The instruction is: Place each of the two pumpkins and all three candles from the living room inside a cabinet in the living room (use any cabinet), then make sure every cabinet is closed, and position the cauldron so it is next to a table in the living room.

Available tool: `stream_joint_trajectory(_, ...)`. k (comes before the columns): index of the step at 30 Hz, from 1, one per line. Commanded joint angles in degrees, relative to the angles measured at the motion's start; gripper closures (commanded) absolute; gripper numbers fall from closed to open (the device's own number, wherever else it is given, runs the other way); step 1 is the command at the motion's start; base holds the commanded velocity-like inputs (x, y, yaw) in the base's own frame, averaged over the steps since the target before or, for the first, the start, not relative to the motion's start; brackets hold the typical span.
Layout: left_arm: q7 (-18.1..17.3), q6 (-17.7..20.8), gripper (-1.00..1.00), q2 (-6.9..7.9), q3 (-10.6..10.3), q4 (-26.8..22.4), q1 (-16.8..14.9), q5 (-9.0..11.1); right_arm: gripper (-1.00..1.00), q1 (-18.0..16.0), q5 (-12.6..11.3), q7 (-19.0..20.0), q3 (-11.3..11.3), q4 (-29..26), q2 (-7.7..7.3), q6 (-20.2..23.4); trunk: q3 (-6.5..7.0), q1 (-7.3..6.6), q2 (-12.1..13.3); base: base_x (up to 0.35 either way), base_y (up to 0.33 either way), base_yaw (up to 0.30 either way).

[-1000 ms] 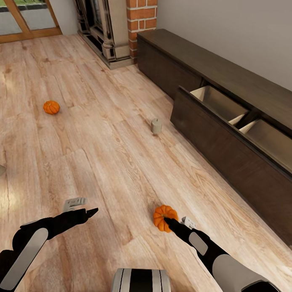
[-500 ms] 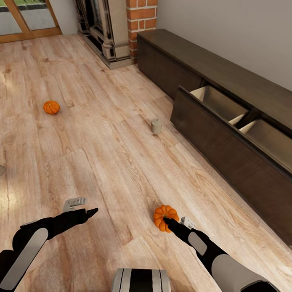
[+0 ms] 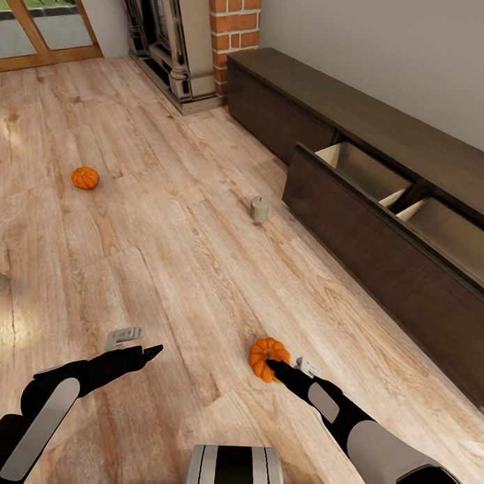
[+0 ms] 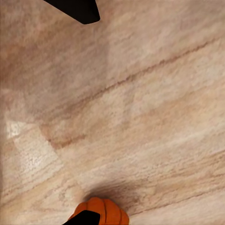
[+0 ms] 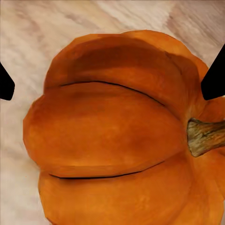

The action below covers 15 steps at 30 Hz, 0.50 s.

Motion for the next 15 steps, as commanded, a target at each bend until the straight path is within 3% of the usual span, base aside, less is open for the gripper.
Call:
stream_joint_trajectory(1, 0.5, 0.2, -1.00, 0.04, -0.1, -0.1, 0.0, 0.5, -1.00, 0.0, -0.2, 0.1, 0.2, 0.0, 0.01, 0.1, -0.03, -0.01, 0.0, 0.000, 0.000, 0.000)
stream_joint_trajectory(15, 0.5, 0.2, -1.00, -0.02, -0.1, -0.1, 0.0, 0.5, -1.00, 0.0, 0.0, 0.1, 0.2, 0.0, 0.12, 0.1, -0.03, -0.01, 0.0, 0.000, 0.000, 0.000)
